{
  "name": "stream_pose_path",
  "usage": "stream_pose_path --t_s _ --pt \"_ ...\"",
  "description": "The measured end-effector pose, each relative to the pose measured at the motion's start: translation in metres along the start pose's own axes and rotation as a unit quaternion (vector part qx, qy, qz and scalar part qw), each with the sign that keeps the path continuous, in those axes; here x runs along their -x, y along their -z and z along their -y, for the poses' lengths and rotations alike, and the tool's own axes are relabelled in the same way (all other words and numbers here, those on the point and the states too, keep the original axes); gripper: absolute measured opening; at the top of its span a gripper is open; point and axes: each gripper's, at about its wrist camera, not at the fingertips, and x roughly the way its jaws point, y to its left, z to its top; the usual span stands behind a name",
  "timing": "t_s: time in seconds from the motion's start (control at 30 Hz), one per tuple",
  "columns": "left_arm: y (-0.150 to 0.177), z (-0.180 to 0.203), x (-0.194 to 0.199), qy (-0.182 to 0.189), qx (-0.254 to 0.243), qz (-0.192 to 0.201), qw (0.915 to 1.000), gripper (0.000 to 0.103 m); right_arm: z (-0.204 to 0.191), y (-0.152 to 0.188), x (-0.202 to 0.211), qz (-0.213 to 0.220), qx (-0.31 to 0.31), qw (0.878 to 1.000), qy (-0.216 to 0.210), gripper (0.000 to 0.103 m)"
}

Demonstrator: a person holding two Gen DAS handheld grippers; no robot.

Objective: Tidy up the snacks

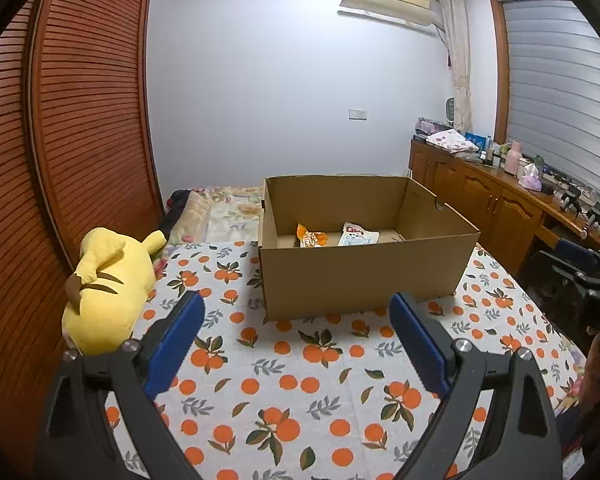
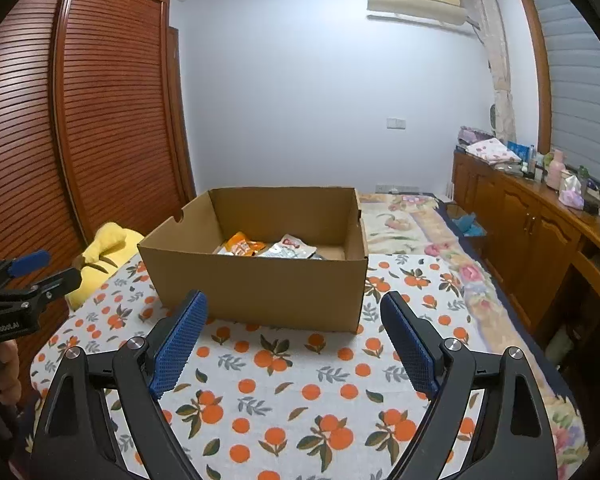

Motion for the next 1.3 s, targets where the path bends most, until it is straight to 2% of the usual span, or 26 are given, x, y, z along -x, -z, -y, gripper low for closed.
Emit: stream_pose_path --t_s 1.3 --pt "0.012 0.006 0.006 -0.003 -0.007 0.006 1.0000 0.094 0.001 0.011 0.012 0.010 -0.006 1.000 0.011 0.090"
